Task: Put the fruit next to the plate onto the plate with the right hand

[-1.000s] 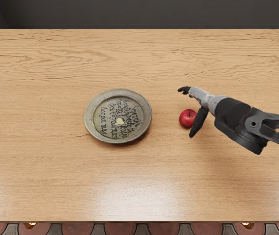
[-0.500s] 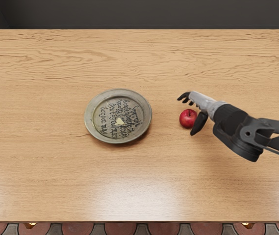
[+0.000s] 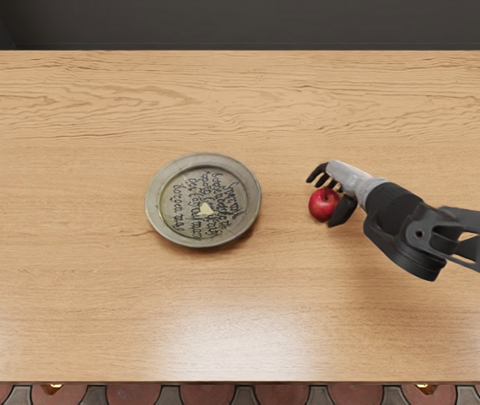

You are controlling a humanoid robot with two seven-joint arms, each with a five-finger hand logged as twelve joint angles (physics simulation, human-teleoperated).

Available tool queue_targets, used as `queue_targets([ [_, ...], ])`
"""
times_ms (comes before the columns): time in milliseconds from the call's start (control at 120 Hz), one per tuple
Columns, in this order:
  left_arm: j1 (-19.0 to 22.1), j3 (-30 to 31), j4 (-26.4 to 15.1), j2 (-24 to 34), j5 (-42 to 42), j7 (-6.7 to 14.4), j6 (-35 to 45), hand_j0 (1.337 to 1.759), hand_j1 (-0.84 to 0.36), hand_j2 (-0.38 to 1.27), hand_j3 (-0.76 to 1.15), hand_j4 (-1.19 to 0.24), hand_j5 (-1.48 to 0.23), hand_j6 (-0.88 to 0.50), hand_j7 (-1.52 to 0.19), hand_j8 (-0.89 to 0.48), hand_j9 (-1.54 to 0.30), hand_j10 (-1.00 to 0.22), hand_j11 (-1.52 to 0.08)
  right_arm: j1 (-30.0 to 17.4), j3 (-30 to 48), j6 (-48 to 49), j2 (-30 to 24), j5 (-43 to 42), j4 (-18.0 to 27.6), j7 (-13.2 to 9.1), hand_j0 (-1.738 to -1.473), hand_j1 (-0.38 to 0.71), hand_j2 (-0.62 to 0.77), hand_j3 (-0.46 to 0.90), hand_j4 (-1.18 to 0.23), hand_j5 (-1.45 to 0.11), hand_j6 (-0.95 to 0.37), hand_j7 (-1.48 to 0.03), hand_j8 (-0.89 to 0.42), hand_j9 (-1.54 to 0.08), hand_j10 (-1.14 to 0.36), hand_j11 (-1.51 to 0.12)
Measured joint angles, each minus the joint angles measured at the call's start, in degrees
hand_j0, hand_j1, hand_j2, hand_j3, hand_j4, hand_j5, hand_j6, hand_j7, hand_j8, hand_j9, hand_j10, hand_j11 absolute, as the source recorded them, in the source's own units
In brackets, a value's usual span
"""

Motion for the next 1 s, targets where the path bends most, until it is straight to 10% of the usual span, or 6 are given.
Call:
queue_targets([
  [1000,0.0,0.0,0.0,0.0,0.0,0.0,0.0,1.658,0.07,0.05,0.00,-0.23,-0.30,-0.23,-0.30,-0.23,-0.30,-0.23,-0.30,3.7,0.7,3.5,0.2,10.9,-2.2,0.0,-1.655,0.28,0.14,0.00,-0.57,-0.87,-0.37,-0.84,-0.37,-0.86,-0.63,-0.86],
])
